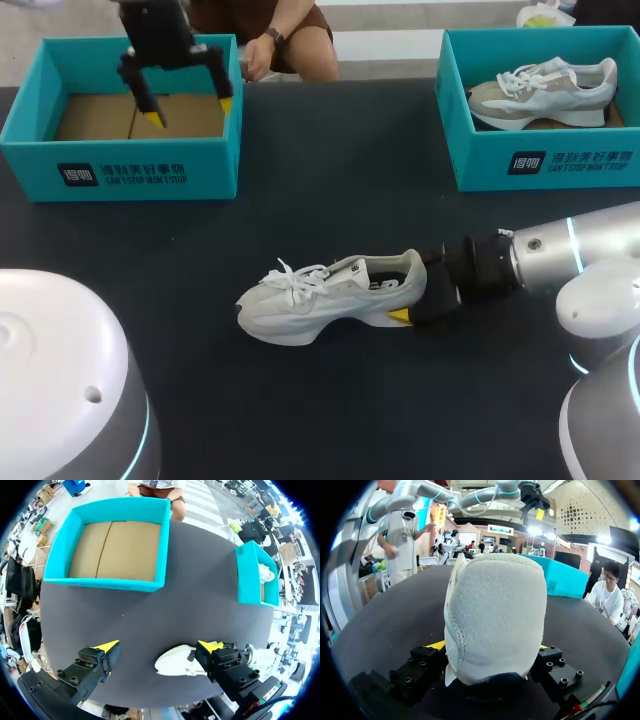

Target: Take the shoe out of the shoebox, open the shoe tongue, remove and reinsert the insole, then place the shoe into the shoebox

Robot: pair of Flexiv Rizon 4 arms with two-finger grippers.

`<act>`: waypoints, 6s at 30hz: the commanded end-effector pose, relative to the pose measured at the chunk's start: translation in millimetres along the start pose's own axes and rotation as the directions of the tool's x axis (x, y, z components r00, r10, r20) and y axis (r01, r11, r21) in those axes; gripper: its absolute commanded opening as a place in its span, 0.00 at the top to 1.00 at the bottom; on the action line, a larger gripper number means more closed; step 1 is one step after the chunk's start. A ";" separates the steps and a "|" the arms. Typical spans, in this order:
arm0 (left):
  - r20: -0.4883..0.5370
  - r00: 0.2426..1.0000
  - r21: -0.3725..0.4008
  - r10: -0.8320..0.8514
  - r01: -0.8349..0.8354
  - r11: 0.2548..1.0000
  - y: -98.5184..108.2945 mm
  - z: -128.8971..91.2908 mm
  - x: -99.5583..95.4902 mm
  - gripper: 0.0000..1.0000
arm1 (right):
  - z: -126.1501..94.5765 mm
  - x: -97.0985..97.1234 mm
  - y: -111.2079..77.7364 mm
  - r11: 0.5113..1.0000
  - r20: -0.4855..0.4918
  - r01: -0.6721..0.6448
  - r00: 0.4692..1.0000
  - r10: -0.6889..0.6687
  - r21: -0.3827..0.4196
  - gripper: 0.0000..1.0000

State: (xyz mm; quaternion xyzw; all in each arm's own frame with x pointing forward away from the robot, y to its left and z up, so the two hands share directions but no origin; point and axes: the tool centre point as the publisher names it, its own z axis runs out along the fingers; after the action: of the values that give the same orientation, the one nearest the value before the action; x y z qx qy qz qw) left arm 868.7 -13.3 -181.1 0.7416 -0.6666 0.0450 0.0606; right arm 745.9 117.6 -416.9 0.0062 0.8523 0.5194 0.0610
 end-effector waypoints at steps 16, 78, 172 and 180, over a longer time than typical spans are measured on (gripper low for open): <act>-0.041 0.999 -0.006 0.020 -0.020 1.000 27.6 13.3 16.6 0.00 | 2.8 -3.4 -2.9 1.000 0.002 0.000 1.000 0.000 0.004 1.00; 0.129 0.992 0.060 0.011 -0.019 0.998 170.0 128.5 140.6 0.00 | 2.8 -3.4 -2.9 1.000 0.002 0.000 1.000 0.000 0.004 1.00; 0.199 0.910 -0.042 -0.363 0.377 0.925 196.4 199.4 15.9 0.87 | 2.8 -3.4 -2.9 1.000 0.002 0.000 1.000 0.000 0.004 1.00; 0.208 0.889 -0.081 -0.408 0.431 0.899 197.8 209.4 0.7 0.52 | 2.8 -3.4 -2.9 1.000 0.002 0.000 1.000 0.000 0.004 1.00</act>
State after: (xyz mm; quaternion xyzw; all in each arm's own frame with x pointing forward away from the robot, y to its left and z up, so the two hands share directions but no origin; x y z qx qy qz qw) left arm 671.6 -67.9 -378.3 0.8596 -0.5015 -0.0841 0.0490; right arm 746.5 118.1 -416.8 0.0059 0.8524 0.5193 0.0609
